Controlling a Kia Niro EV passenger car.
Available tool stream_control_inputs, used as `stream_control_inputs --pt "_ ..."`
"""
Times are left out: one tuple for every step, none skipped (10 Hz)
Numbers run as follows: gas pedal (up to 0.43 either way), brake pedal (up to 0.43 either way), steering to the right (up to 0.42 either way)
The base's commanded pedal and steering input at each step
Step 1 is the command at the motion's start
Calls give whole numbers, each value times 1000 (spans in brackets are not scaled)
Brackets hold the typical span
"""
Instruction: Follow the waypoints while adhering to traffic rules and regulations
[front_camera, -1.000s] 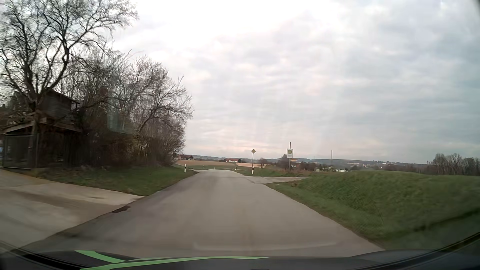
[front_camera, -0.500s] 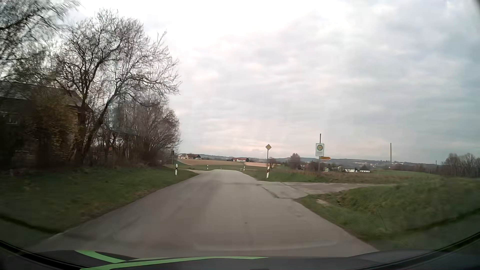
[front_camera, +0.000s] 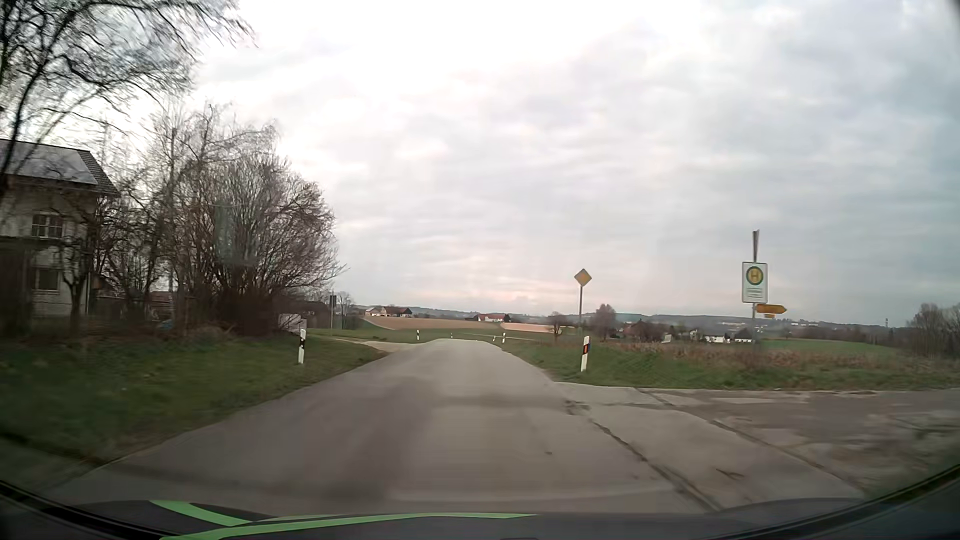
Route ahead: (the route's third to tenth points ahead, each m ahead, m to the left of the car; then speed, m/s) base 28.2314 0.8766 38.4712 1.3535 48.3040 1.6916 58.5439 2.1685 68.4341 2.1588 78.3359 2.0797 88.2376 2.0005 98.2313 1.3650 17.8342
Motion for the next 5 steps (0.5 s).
stream_control_inputs --pt "197 0 -7" --pt "197 0 -6" --pt "197 0 -5" --pt "197 0 -4" --pt "197 0 -3"
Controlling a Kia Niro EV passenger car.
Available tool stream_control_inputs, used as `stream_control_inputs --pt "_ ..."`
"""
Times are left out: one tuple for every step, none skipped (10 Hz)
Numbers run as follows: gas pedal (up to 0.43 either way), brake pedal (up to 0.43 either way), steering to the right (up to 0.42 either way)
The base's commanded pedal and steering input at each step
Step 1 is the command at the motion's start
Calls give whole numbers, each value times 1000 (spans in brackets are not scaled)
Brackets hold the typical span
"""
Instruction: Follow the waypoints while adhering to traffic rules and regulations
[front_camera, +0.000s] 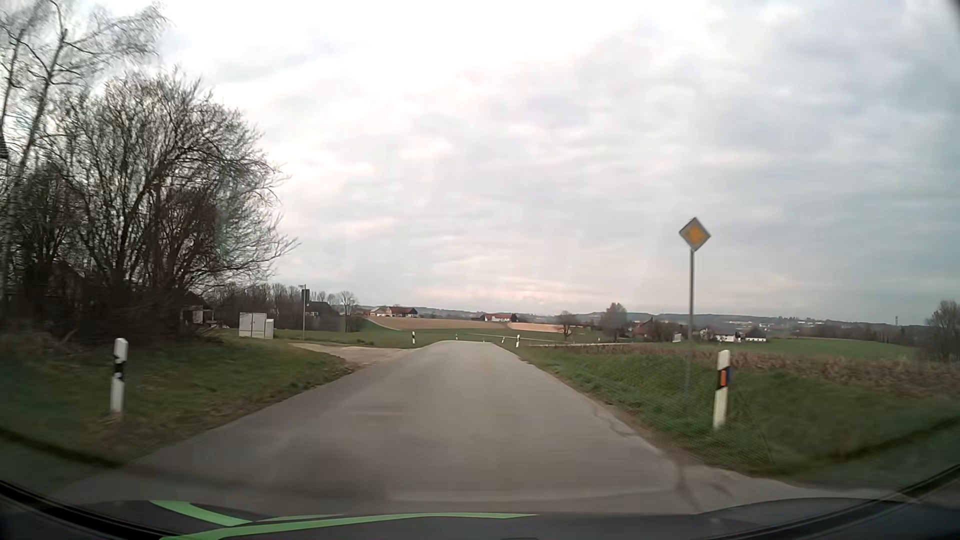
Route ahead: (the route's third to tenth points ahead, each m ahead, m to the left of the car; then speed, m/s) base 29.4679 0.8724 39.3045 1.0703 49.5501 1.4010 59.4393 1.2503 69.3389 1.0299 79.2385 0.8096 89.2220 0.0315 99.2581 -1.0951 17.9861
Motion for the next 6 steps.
stream_control_inputs --pt "197 0 -3" --pt "197 0 -1" --pt "197 0 0" --pt "197 0 0" --pt "197 0 0" --pt "197 0 0"
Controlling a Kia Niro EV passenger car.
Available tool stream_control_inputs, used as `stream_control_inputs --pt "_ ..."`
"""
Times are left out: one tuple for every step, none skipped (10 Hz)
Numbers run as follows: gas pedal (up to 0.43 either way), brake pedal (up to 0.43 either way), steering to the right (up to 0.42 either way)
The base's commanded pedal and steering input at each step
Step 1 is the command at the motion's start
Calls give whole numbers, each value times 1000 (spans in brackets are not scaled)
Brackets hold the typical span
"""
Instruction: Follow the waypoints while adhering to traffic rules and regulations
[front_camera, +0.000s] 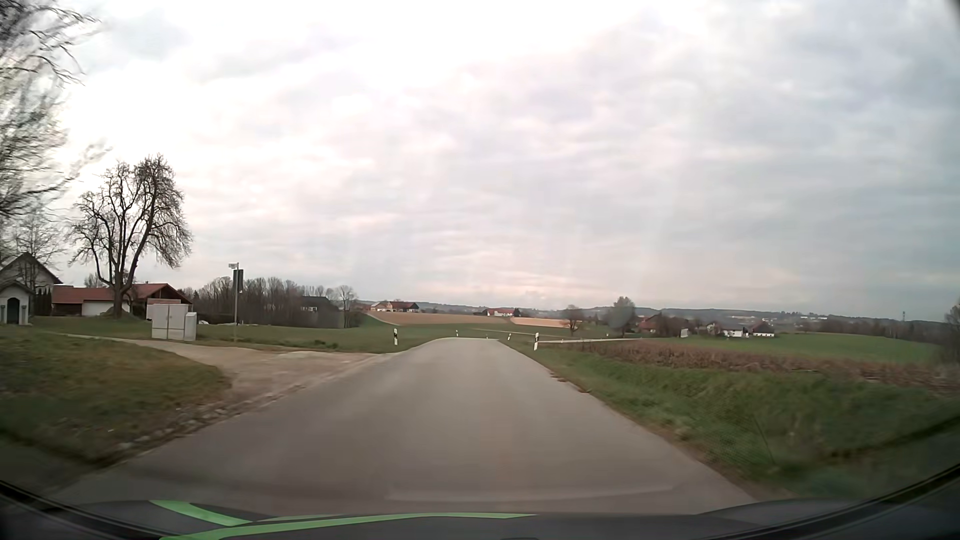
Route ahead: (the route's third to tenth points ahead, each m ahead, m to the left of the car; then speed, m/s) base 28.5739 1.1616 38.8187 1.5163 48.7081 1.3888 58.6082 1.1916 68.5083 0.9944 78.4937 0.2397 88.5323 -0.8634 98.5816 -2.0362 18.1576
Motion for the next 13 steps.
stream_control_inputs --pt "197 0 0" --pt "197 0 0" --pt "189 0 -1" --pt "189 0 -2" --pt "189 0 -2" --pt "177 0 -2" --pt "177 0 -2" --pt "169 0 1" --pt "150 0 2" --pt "150 0 3" --pt "150 0 4" --pt "98 0 5" --pt "98 0 5"
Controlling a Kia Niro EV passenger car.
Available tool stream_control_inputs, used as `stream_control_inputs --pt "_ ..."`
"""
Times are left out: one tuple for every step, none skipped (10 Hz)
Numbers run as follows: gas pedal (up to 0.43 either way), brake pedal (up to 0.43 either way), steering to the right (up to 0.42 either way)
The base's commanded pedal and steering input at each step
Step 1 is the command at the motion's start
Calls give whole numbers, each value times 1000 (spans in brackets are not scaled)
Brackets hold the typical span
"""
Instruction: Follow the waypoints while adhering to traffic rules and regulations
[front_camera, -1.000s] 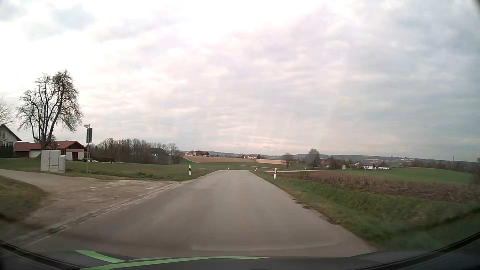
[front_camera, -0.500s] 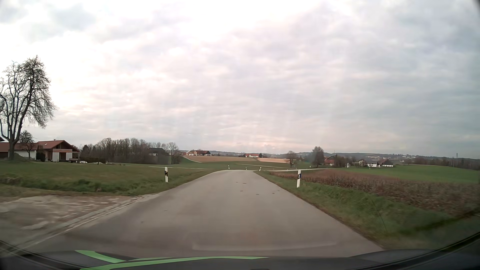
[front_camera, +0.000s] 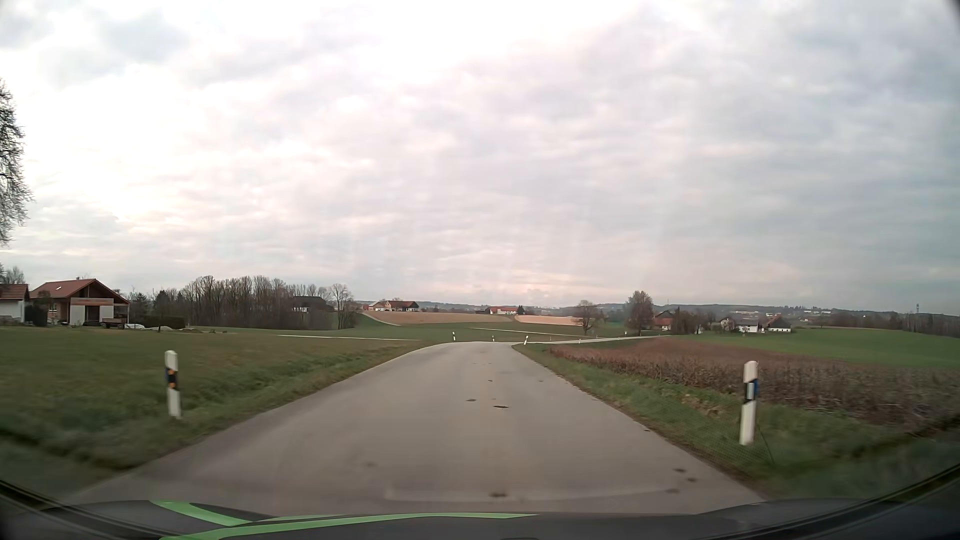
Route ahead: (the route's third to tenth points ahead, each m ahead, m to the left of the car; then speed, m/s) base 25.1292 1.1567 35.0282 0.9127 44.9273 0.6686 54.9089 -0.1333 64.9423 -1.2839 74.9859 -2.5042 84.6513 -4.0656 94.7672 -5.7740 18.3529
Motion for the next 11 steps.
stream_control_inputs --pt "98 0 5" --pt "98 0 5" --pt "98 0 5" --pt "98 0 5" --pt "98 0 5" --pt "98 0 5" --pt "98 0 5" --pt "98 0 5" --pt "98 0 5" --pt "98 0 5" --pt "98 0 5"
